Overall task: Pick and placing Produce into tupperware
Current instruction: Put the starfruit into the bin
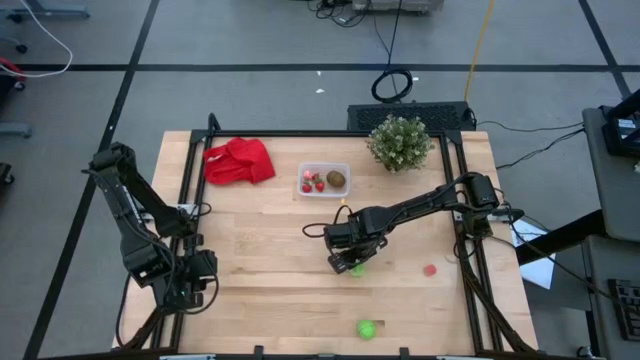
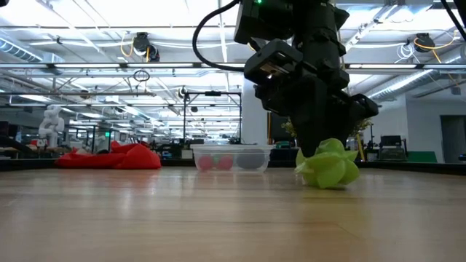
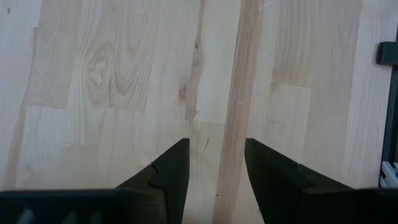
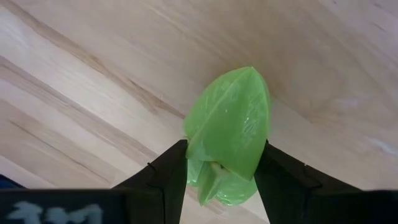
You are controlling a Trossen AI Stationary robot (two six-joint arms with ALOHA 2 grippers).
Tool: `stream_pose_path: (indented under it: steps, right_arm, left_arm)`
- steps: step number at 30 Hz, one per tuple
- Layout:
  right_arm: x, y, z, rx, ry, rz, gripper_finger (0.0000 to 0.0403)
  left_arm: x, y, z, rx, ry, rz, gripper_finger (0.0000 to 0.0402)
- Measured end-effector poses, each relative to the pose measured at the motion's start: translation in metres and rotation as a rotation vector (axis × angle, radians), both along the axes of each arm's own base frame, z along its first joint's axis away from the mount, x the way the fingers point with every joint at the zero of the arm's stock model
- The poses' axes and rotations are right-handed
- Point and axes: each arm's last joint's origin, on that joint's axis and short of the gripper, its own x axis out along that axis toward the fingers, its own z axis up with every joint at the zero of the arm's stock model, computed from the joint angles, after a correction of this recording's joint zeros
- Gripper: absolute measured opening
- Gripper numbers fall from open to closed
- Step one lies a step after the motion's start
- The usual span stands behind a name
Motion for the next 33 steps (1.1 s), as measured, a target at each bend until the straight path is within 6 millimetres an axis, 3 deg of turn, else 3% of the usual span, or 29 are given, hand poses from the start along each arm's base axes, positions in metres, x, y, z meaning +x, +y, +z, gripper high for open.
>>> stream_pose_path:
  steps: [33]
  right_arm:
    - [-0.0048,-0.0005,0.0,-0.007,0.047,0.012,0.0232]
  left_arm:
    - [0.0,-0.0001,0.0,-0.004,-0.001,0.011,0.0159]
